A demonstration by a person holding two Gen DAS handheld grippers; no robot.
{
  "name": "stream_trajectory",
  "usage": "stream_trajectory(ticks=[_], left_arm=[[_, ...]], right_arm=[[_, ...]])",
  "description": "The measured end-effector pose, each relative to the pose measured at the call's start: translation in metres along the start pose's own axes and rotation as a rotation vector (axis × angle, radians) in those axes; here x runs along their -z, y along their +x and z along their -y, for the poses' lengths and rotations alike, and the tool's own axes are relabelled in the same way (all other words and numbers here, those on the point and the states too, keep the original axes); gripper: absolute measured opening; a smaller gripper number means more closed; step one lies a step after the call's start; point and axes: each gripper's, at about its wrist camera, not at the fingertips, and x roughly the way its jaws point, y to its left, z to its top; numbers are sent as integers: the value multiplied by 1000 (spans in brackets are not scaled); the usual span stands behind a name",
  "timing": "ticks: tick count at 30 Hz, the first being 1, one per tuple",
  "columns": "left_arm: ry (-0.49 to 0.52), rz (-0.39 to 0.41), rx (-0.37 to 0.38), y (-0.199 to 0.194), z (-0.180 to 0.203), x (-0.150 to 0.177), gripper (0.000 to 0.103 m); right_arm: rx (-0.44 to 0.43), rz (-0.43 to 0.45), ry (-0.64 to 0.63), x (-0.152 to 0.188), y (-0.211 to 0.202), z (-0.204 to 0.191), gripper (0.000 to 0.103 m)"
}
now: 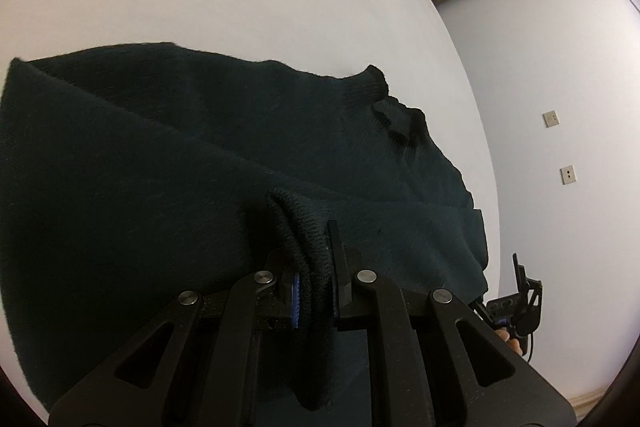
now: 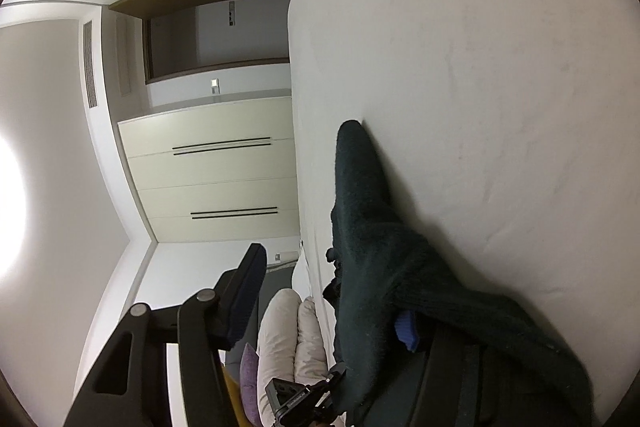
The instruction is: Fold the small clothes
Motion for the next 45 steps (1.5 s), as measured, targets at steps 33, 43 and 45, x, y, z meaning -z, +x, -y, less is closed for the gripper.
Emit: stream_trajectory(ticks=[33, 43, 45], left_arm=[[411, 167, -395, 26, 70, 36, 11], [367, 236, -323, -7, 56, 46, 11], [370, 252, -336, -10, 55, 45, 11]], right_arm=[[233, -258, -372, 35, 100, -47, 31], [321, -18, -403, -18, 58, -25, 0], [349, 41, -372, -33, 44, -20, 0]])
